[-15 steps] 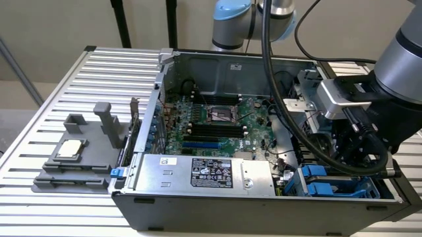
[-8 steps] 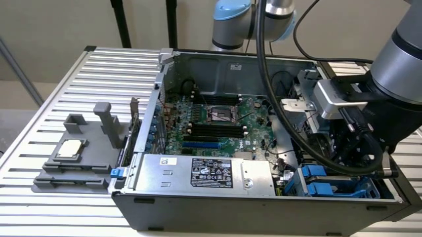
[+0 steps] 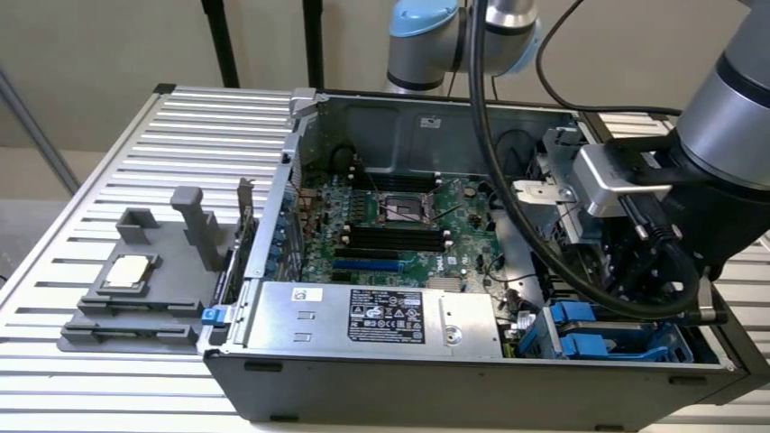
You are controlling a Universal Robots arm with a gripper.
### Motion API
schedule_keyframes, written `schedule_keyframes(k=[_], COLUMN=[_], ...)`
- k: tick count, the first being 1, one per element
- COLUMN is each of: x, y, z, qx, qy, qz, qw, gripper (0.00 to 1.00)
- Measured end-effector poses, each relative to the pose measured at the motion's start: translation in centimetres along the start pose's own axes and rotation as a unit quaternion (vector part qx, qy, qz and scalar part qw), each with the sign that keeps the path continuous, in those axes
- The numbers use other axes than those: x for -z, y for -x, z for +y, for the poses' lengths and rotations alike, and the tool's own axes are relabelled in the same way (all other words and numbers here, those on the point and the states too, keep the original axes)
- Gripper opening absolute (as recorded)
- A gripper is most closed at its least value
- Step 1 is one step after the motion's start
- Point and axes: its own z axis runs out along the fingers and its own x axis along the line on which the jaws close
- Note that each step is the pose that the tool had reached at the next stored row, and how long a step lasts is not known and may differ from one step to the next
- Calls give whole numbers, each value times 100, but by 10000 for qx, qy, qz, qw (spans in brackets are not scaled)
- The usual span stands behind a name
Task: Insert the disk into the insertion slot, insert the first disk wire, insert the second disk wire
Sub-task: 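Insert the second disk wire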
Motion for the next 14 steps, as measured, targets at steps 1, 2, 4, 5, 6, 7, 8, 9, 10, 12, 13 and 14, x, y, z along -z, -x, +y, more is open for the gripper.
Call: schedule_keyframes(k=[1, 2, 4, 5, 6, 7, 8, 9, 10, 12, 13, 14], x=[-4, -4, -3, -3, -4, -5, -7, -10, -13, -19, -23, -27], y=[0, -1, -1, -1, -1, -2, -1, -2, -2, -2, -2, -2], z=[-8, -15, -25, -25, -26, -27, -27, -27, -26, -26, -25, -24], qx=[-1, -3, -7, -8, -8, -7, -7, -6, -7, -7, -6, -7], qy=[-2, 0, 0, -1, -1, -1, -1, -1, -1, -2, -2, -3], qz=[-3, -2, -1, 0, 0, 0, 0, 0, 0, 0, -1, 0], qw=[10000, 10000, 10000, 10000, 10000, 10000, 10000, 10000, 10000, 10000, 10000, 10000], gripper=[16, 16, 16, 16, 16, 16, 16, 16, 16, 16, 16, 16])
